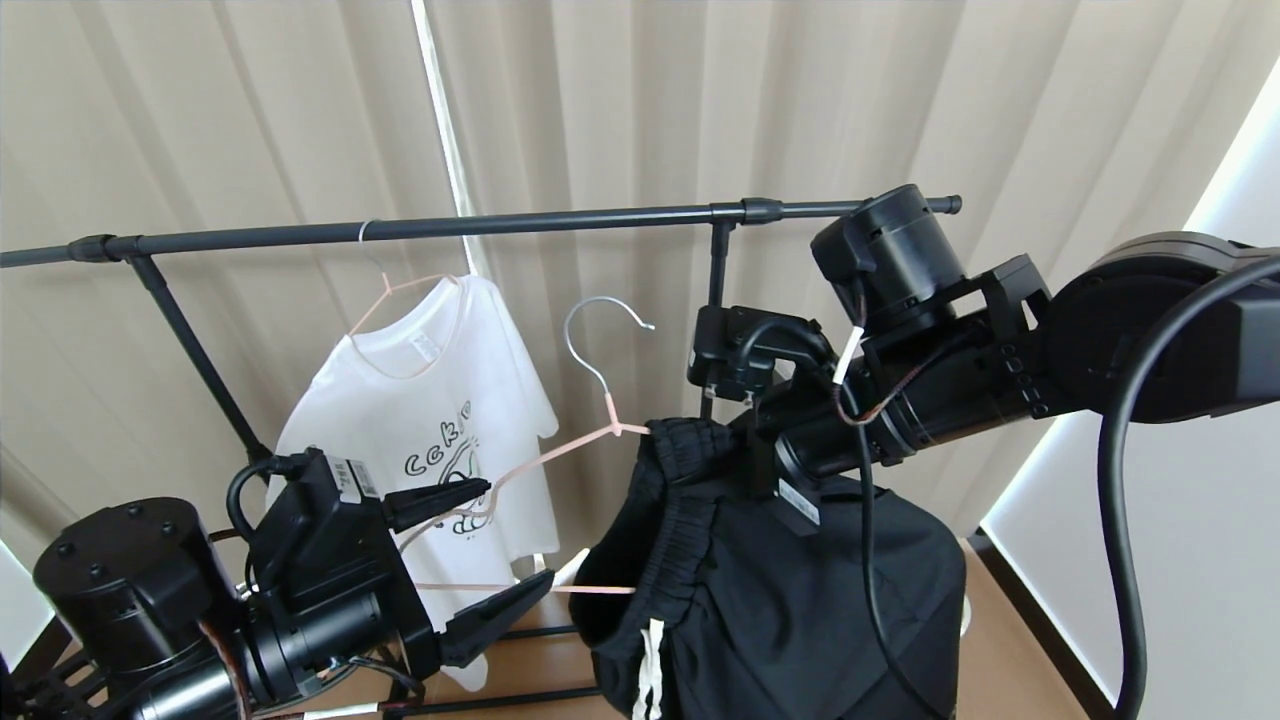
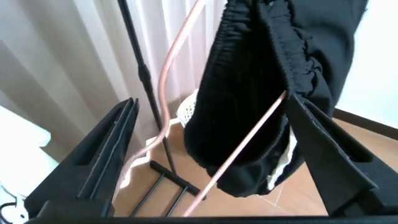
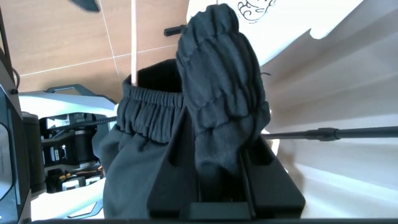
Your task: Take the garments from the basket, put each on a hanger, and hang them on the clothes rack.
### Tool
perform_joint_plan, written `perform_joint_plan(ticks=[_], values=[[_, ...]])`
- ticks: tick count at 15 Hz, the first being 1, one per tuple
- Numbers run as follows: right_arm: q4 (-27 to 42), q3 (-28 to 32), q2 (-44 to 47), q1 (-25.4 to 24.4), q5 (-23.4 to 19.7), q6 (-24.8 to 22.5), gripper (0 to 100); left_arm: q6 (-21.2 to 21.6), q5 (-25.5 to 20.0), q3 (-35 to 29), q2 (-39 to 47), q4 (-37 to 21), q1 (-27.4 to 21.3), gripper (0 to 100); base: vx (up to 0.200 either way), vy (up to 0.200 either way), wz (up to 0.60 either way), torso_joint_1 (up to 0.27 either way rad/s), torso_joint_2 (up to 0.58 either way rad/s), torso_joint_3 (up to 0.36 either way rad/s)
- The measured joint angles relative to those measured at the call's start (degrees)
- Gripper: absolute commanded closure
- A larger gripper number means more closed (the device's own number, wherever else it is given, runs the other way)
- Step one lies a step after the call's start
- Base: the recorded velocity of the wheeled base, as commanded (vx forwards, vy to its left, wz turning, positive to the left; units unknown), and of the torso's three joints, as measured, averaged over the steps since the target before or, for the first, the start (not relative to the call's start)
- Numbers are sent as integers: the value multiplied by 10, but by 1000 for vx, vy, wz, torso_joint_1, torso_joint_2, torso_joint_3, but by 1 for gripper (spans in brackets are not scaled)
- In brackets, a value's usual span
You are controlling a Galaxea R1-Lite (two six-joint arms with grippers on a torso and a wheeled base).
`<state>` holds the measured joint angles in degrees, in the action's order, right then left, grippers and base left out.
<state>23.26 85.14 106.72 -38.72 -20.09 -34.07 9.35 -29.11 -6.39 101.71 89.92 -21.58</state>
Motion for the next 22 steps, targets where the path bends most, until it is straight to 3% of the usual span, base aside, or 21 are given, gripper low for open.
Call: perform_joint_plan(ticks=[6, 12, 13, 16, 19, 20, 22], values=[[0, -6, -7, 2, 30, -1, 100, -47, -7, -25, -12, 0, 48, 0, 0, 0, 0, 0, 0, 0], [-5, -7, -30, 2, 94, -3, 100, -130, -10, -59, -23, -1, 71, 0, 0, 0, 0, 0, 0, 0], [-16, -10, -35, 2, 105, -3, 100, -133, -8, -72, -24, -24, 72, 0, 0, 0, 0, 0, 0, 0], [-73, -37, -48, 2, 161, -18, 100, -135, 44, -124, -39, -213, 69, 0, 0, 0, 0, 0, 0, 0], [-111, -59, -61, 1, 167, -22, 100, -136, 108, -194, -63, -425, 46, 0, 0, 0, 0, 0, 0, 0], [-115, -62, -67, 1, 166, -21, 100, -145, 151, -227, -66, -492, 31, 0, 0, 0, 0, 0, 0, 0], [-117, -66, -77, 0, 166, -20, 100, -187, 193, -266, -61, -531, 1, 0, 0, 0, 0, 0, 0, 0]])
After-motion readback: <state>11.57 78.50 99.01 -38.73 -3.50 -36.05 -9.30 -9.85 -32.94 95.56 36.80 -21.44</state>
